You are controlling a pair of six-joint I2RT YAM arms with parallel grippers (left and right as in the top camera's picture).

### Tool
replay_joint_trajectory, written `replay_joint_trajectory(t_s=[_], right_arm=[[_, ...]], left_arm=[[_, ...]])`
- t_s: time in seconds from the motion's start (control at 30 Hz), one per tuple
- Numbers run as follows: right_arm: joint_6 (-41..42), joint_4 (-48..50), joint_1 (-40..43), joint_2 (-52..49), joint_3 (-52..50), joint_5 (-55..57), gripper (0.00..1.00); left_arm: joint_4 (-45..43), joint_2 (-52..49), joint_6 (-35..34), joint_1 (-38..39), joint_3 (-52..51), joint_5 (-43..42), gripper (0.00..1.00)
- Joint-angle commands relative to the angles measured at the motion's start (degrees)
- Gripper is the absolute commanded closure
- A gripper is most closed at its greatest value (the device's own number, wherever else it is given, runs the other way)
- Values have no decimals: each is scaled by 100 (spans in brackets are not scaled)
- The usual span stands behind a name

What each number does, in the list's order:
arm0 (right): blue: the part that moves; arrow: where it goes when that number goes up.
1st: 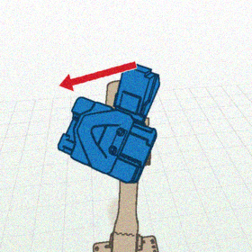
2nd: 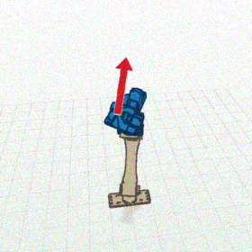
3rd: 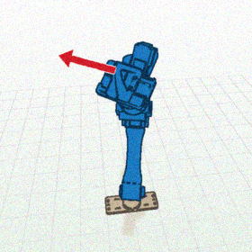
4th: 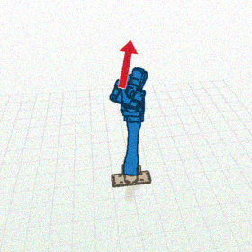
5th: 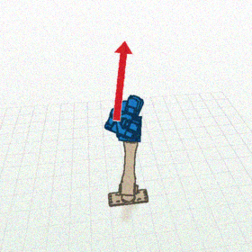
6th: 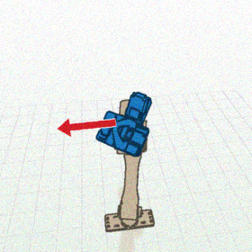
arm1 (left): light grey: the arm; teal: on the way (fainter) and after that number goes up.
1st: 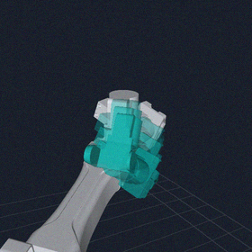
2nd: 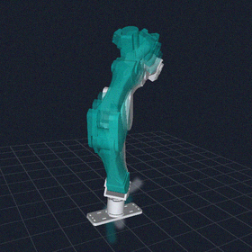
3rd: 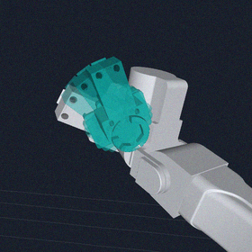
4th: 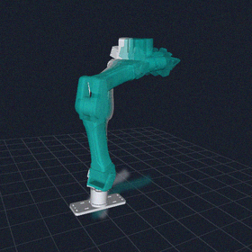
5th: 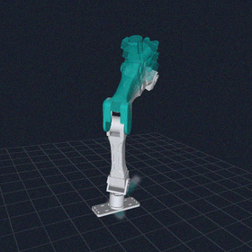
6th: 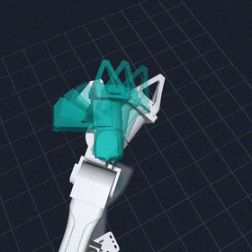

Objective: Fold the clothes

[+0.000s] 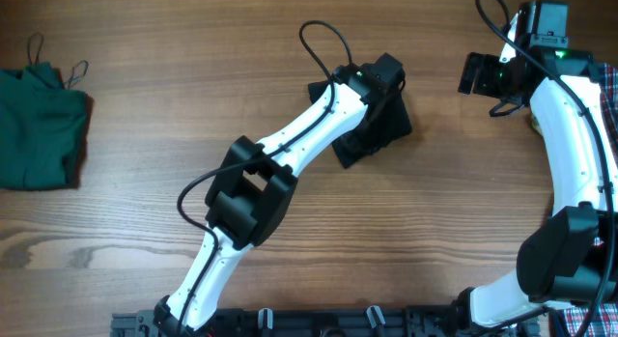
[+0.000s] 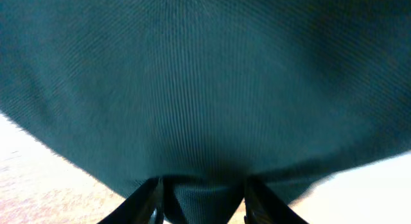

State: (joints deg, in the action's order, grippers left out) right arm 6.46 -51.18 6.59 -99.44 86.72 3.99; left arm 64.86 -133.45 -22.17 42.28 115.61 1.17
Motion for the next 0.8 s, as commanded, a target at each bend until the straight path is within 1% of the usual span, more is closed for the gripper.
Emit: replay_joint_trajectory(t_s=[0.0,0.07,0.1,0.13,0.17,0.2,0.23,0.3,0.33,0.37,0.4,0.43,0.47,0.5,0.53,0.63,0.67,0.77], right_arm=[[105,17,2,96,55,76,0],[105,17,2,96,55,76,0],[107,17,2,96,55,76,0],[105,17,2,96,55,76,0],[107,17,2,96,55,74,0],[105,17,2,96,55,74,0],[107,17,2,96,55,76,0],[105,17,2,96,55,76,0],[107,17,2,96,55,74,0],[107,15,2,96,55,76,0],[107,17,2,96,55,74,0],[107,17,2,96,55,74,0],[107,15,2,96,55,76,0],[107,17,2,96,55,74,0],[107,17,2,96,55,76,1],[105,15,2,96,55,76,0],[107,17,2,96,55,76,0],[107,17,2,96,55,74,0]], left_arm=[[59,-750,-74,-2,-33,-46,57],[142,-791,4,-2,-33,-44,54],[144,-756,208,-7,-24,-17,54],[155,-708,323,-13,-7,61,54],[243,-503,382,-17,70,343,53],[267,-332,387,-17,129,485,49],[223,15,520,-7,254,616,42],[31,387,748,24,358,654,39],[-210,649,935,37,367,645,28],[-409,815,1143,55,367,645,21],[-616,916,1574,92,367,643,12],[-750,920,2065,153,365,643,6],[-787,874,2389,203,365,640,3],[-780,741,2922,315,354,640,1],[-761,575,3322,407,321,643,1],[-758,94,4201,623,315,647,1],[-820,-57,4350,662,317,678,1],[-918,-337,4428,684,315,1008,0]])
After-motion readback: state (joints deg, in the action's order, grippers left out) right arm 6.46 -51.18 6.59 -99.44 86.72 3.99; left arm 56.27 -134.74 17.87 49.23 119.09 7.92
